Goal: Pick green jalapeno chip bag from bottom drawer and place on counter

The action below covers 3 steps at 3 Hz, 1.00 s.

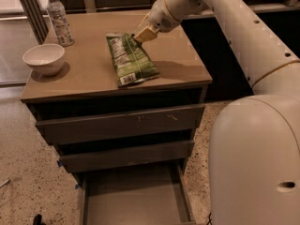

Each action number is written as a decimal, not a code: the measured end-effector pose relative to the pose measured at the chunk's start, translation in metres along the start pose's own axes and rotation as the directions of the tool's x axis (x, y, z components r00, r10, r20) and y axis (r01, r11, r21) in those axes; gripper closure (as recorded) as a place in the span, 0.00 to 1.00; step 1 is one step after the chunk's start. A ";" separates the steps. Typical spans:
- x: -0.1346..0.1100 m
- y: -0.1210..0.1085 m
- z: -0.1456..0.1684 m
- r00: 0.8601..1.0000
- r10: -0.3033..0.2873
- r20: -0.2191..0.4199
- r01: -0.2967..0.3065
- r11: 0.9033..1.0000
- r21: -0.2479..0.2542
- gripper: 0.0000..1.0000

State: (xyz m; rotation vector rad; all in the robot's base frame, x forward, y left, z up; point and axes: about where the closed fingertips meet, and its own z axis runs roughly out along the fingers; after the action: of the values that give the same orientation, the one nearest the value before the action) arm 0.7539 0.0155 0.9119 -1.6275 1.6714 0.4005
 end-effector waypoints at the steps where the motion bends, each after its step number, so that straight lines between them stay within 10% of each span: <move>1: 0.000 0.000 0.000 1.000 0.000 0.000 0.000 1.000 0.000 0.27; 3: 0.000 0.000 0.001 1.000 0.000 0.000 0.000 1.000 -0.001 0.00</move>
Offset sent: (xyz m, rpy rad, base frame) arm 0.0000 0.0000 0.0000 0.0000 0.0000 0.0000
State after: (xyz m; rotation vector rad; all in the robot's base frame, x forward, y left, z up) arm 0.7539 0.0162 0.9112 -1.6285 1.6715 0.4019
